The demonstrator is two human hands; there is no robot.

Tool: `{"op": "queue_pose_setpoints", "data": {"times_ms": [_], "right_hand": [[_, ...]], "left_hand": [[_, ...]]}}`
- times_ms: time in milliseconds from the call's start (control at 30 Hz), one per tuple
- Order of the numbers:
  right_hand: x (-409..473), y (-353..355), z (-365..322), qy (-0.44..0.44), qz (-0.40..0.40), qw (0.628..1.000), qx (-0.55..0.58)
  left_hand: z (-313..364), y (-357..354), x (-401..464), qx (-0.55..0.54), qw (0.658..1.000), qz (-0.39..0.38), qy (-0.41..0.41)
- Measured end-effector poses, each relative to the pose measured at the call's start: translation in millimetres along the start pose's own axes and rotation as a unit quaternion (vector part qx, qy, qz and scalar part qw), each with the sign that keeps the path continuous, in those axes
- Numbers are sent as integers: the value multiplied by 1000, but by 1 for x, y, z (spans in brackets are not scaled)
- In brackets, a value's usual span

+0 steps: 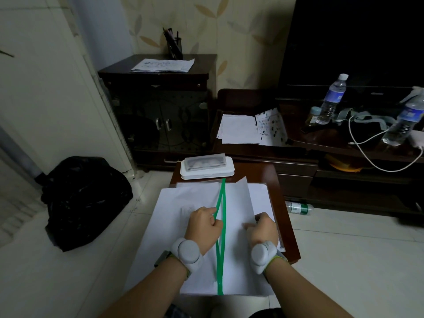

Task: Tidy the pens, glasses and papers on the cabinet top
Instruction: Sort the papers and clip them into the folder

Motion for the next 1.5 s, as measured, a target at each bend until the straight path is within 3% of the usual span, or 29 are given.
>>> {"op": "queue_pose_setpoints", "data": {"times_ms": [500, 800, 1100, 1500], "right_hand": [[-7, 22, -16, 67, 32, 997, -37], [3, 54, 11, 3, 55, 996, 67], [8, 94, 52, -43, 77, 995, 38], [11, 102, 69, -11, 64, 998, 27]], "left_hand": [[-7, 1, -1, 15, 999, -15, 24], [-1, 10, -11, 35, 998, -30, 41], [3, 13, -20, 38, 997, -38, 58], [-3, 15, -19, 42, 996, -32, 67]]}}
Point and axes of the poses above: each hand's wrist, its own x-axis towards the middle knuckle, its own y-axis out of the back of the hand, z = x × y, the point moved 6 cm from there along x, towards the middle knuckle, and after that the axes turned 5 degrees about z, right-handed, at the moved point
